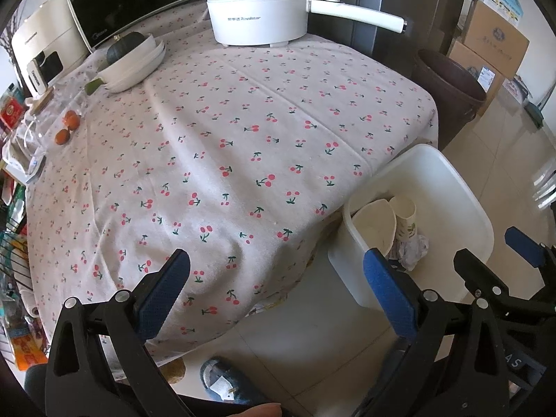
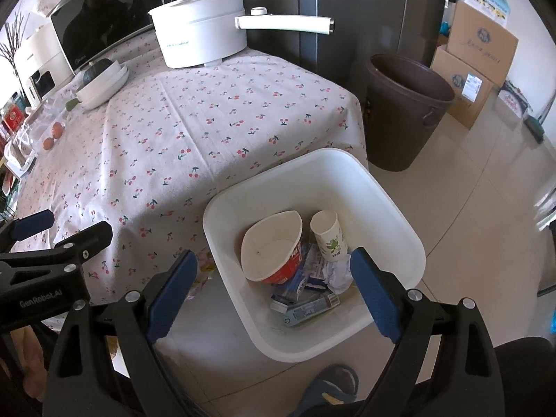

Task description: Collect trash

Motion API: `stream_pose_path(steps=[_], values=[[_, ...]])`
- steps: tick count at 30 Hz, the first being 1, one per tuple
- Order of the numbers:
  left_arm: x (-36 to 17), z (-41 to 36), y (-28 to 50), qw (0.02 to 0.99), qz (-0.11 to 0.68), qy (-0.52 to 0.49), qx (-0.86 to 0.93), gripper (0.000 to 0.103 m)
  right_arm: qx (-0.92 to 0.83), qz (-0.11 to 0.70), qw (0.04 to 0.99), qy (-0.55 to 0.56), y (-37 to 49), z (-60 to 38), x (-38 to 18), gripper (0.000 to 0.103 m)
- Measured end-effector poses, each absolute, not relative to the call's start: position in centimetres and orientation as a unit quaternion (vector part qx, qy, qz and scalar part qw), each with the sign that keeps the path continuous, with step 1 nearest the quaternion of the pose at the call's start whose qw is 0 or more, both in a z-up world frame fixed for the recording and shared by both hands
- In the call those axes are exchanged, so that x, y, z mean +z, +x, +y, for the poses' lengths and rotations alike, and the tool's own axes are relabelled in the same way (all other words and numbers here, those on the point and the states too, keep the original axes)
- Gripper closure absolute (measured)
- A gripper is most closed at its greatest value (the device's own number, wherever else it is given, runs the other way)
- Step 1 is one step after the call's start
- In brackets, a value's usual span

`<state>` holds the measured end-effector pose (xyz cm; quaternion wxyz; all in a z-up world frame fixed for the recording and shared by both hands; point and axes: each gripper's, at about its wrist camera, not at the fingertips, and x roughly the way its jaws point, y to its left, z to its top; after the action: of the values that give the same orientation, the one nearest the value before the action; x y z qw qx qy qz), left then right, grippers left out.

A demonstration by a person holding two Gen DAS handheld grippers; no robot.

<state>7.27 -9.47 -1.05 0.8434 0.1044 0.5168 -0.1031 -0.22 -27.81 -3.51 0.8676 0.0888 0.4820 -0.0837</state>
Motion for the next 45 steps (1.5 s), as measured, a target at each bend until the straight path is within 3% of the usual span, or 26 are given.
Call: stream_pose_path(steps=[45], values=[[-1.2, -9.38, 7.36, 0.842, 0.522, 0.098, -0.094, 0.007, -0.079, 0.485, 0.867, 0.083, -0.2, -27.58, -3.74, 0.016]])
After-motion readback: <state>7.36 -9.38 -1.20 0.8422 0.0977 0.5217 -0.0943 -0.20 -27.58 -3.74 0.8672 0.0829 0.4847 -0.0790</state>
